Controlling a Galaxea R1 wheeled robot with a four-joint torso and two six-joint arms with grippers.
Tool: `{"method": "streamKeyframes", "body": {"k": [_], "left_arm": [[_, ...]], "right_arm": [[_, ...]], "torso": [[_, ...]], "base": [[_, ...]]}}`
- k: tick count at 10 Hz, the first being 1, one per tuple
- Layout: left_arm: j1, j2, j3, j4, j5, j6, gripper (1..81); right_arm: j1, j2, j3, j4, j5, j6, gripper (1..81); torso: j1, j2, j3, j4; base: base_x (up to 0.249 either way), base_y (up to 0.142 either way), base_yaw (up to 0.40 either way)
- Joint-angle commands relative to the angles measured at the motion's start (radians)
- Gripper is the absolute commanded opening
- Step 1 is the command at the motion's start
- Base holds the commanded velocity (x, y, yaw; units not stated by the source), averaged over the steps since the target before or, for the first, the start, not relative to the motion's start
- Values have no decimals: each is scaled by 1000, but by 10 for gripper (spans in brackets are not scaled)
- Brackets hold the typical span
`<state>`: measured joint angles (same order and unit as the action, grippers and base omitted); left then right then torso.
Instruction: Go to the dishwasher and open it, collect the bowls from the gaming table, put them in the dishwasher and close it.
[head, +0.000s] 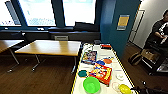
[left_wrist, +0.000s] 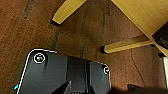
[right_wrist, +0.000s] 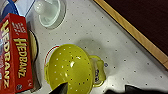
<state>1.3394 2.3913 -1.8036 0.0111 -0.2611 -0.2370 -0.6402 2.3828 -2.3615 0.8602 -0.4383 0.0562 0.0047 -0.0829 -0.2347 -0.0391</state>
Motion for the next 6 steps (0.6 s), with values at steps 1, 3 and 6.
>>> {"method": "streamKeyframes", "body": {"k": [1,3,6], "left_arm": [[-53,-32,9,3,40,-1,811],[-53,-29,9,3,40,-1,811],[-53,-26,7,3,40,-1,811]], "right_arm": [[128,-51,-4,26,-54,-2,811],[128,-54,-1,26,-53,-2,811],[130,-54,1,26,-54,-2,811]], "torso": [[0,0,-21,0],[0,0,-41,0],[0,0,-53,0]], "base": [[0,0,0],[0,0,0],[0,0,0]]}}
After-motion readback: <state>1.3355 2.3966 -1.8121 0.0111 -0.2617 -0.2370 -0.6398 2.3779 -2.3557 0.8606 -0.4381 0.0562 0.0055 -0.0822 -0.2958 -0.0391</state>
